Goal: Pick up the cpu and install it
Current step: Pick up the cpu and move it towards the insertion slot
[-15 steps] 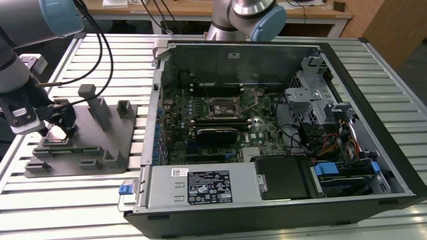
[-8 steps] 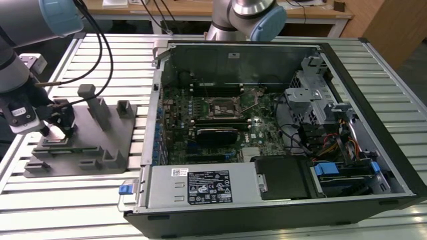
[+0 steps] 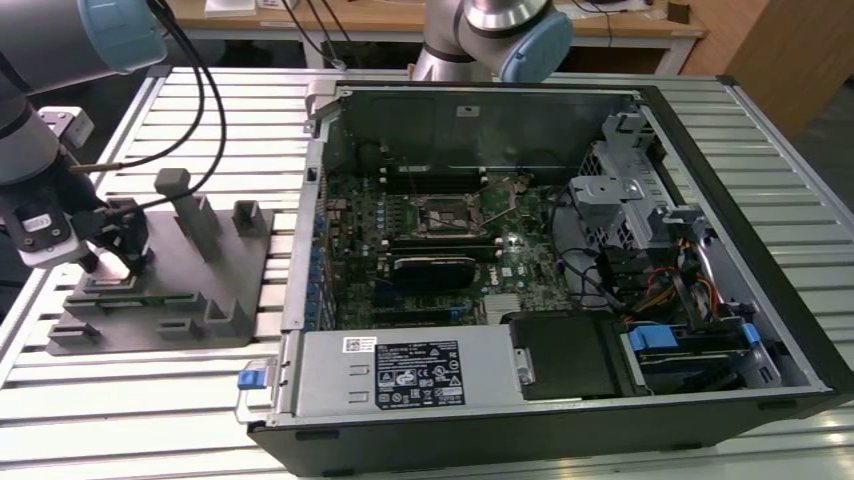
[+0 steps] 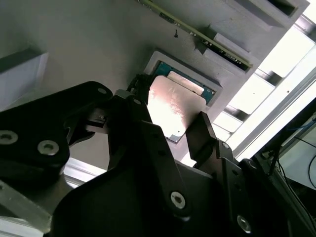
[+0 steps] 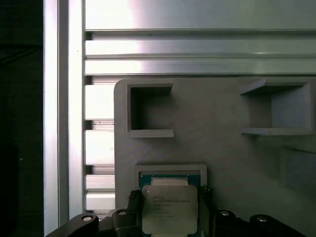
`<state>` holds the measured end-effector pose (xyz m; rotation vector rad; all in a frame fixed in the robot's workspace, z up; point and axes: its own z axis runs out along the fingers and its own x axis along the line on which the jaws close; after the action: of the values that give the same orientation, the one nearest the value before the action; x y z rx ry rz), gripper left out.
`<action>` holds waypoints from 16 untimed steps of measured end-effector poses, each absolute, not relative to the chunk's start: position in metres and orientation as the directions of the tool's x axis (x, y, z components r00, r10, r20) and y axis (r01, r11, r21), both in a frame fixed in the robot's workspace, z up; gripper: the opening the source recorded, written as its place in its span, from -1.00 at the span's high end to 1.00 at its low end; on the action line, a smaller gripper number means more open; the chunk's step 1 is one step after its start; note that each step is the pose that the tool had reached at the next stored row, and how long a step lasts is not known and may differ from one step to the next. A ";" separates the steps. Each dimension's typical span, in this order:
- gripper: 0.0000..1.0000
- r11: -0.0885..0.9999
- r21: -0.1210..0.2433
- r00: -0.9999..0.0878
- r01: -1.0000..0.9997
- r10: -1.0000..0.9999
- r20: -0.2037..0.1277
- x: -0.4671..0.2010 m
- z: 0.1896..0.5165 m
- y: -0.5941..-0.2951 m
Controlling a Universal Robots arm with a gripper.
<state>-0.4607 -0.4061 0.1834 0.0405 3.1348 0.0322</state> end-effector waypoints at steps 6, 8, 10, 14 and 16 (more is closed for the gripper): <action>-0.11 0.999 0.020 -1.000 0.026 0.026 -0.006 -0.460 0.183 -0.406; -0.23 0.999 0.020 -1.000 0.026 0.026 -0.006 -0.460 0.184 -0.406; -0.23 1.000 0.018 -1.000 0.026 0.026 -0.007 -0.460 0.185 -0.406; -0.23 1.000 0.015 -1.000 0.026 0.026 -0.008 -0.461 0.185 -0.406; -0.23 1.000 0.014 -1.000 0.026 0.026 -0.007 -0.461 0.185 -0.406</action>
<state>-0.4606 -0.4062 0.1851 0.0404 3.1337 0.0217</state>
